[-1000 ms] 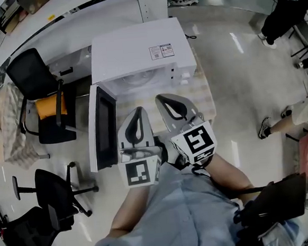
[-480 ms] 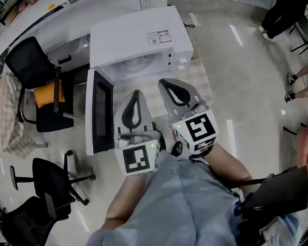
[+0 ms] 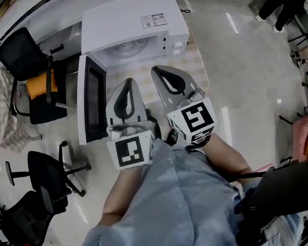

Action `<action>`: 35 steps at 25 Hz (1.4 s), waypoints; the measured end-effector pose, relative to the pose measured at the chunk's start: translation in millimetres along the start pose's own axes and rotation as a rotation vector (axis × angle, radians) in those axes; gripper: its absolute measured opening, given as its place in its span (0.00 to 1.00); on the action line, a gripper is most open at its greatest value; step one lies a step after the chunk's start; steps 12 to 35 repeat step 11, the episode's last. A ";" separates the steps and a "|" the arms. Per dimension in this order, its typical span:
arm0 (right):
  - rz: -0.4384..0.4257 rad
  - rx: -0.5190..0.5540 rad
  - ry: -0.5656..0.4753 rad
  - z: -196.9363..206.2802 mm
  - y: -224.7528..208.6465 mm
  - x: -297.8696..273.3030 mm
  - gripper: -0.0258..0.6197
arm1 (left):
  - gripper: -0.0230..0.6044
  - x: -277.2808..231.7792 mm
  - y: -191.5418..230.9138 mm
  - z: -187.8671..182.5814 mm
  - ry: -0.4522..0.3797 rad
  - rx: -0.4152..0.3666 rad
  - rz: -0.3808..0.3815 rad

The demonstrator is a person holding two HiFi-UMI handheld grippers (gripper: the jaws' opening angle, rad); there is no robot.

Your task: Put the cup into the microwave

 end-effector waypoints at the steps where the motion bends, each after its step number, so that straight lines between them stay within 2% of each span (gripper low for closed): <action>1: 0.000 -0.002 0.003 1.5 0.0 -0.1 0.04 | 0.05 0.6 0.0 0.6 0.000 0.001 -0.001; 35: -0.017 -0.005 0.006 5.6 3.4 -1.8 0.04 | 0.05 3.7 4.1 4.7 0.012 0.012 -0.018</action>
Point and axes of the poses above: the fingertips, and each gripper's own axes: x backward along the fingers, y to its left, z out of its underside, the point moved 7 cm from there along x, backward along the fingers, and after that the axes turned 15 degrees about -x, right-handed, at the moved point
